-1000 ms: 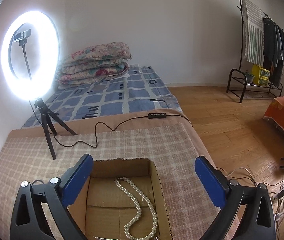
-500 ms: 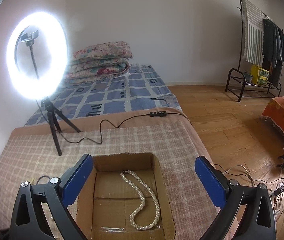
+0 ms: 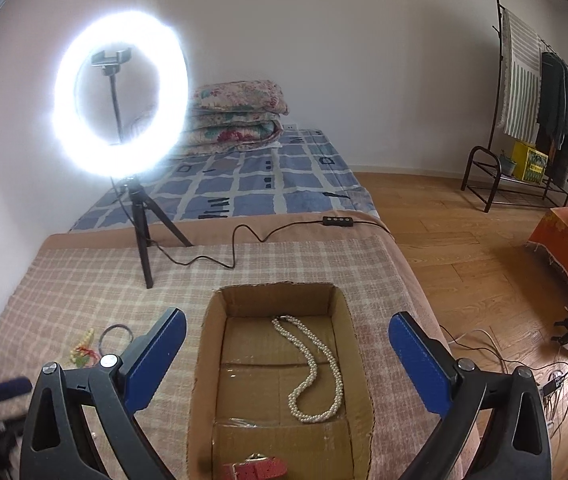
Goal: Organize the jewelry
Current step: 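Withdraw both tools from the box toward the remaining jewelry, then close left tool on the yellow bead bracelet while right tool closes on a pearl earring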
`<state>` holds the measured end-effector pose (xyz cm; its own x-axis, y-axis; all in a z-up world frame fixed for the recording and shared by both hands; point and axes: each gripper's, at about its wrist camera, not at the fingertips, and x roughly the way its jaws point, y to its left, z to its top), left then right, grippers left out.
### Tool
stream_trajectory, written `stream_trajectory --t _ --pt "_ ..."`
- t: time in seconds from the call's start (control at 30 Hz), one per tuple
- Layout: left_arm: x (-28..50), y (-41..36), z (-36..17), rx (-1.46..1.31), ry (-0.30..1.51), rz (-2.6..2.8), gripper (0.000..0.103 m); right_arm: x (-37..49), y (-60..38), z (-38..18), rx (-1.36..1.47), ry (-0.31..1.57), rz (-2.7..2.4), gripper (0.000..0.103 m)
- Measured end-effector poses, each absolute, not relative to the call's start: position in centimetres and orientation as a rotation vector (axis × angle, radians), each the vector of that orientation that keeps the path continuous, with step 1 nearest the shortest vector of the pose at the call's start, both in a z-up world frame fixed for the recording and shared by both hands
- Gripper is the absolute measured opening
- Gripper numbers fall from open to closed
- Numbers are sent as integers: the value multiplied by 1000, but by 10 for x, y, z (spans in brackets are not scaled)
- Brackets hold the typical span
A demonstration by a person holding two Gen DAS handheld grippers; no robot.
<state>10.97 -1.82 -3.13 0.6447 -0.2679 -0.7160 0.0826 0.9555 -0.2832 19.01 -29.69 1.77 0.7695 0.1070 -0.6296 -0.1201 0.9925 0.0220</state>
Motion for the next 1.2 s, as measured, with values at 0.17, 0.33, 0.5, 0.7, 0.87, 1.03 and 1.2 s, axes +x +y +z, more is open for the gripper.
stream_trajectory --t 0.17,0.33,0.5,0.7,0.87,1.03,1.2 --pt "111 28 -26 -277 834 -155 60 161 -283 18 -16 679 194 95" --pt "120 67 -16 -295 799 -102 59 130 -261 13 -46 692 294 84" --pt "133 90 -14 -283 793 -85 54 105 -239 7 -34 711 398 70" --pt "149 102 -30 -311 838 -99 47 86 -209 -4 -28 722 493 62" --pt "161 107 -42 -320 863 -109 43 80 -180 -30 -54 775 569 48" --pt "176 116 -55 -355 890 -114 38 80 -152 -59 -113 836 635 41" --pt "195 123 -71 -383 926 -117 38 85 -134 -81 -159 880 681 39"
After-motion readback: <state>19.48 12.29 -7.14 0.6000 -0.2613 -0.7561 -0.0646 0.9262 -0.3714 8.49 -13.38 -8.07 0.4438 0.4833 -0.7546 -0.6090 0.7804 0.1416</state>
